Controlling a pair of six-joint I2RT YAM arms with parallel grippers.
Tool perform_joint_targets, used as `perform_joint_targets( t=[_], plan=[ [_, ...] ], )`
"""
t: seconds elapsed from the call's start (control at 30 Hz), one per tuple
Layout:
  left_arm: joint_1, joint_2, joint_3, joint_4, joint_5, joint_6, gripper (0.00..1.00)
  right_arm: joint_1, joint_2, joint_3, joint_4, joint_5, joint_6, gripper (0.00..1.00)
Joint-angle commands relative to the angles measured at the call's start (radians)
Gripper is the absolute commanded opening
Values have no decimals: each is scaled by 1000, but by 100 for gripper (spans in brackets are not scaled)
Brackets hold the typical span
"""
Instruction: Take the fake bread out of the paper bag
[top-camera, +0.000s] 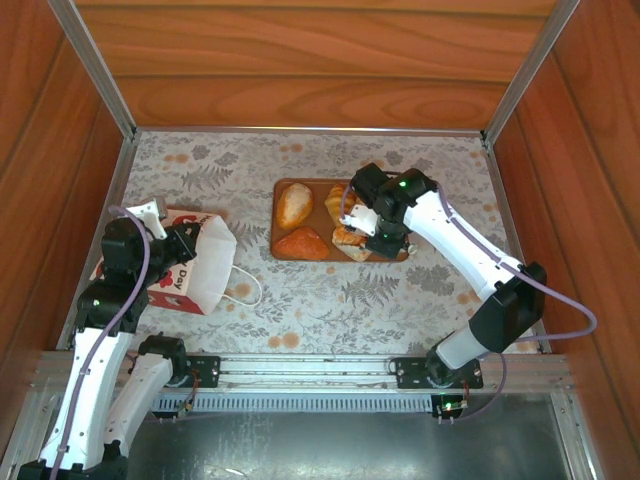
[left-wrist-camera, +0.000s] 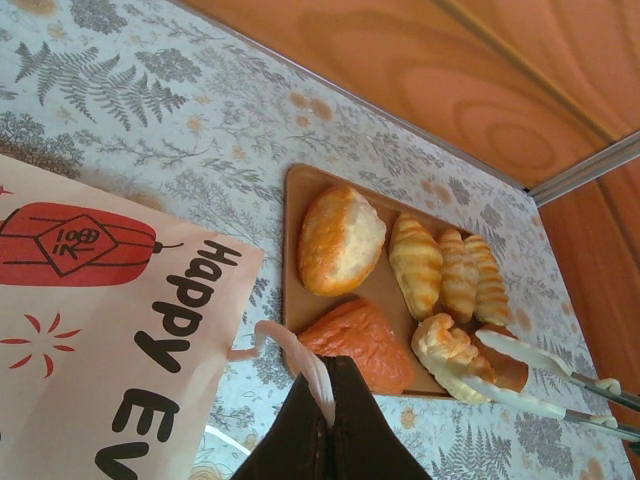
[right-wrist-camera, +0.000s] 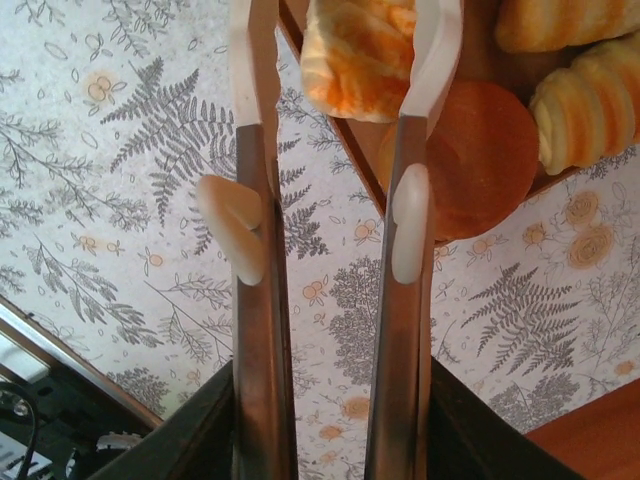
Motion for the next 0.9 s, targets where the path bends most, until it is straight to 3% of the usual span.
perform_joint_targets(
  t=[0.0, 0.13, 0.3, 0.87],
  plan=[
    [-6, -1, 0, 15, -7, 10, 0, 10, 5, 51, -11, -43, 147, 50],
    [-6, -3, 0, 16, -6, 7, 0, 11, 46, 77, -59, -89, 308, 56],
    [-6, 0, 5, 16, -4, 6, 0, 11, 67, 77, -48, -148, 404, 55],
    [-5, -6, 18, 16, 9, -4, 0, -10, 167, 86, -63, -112, 381, 51]
  ],
)
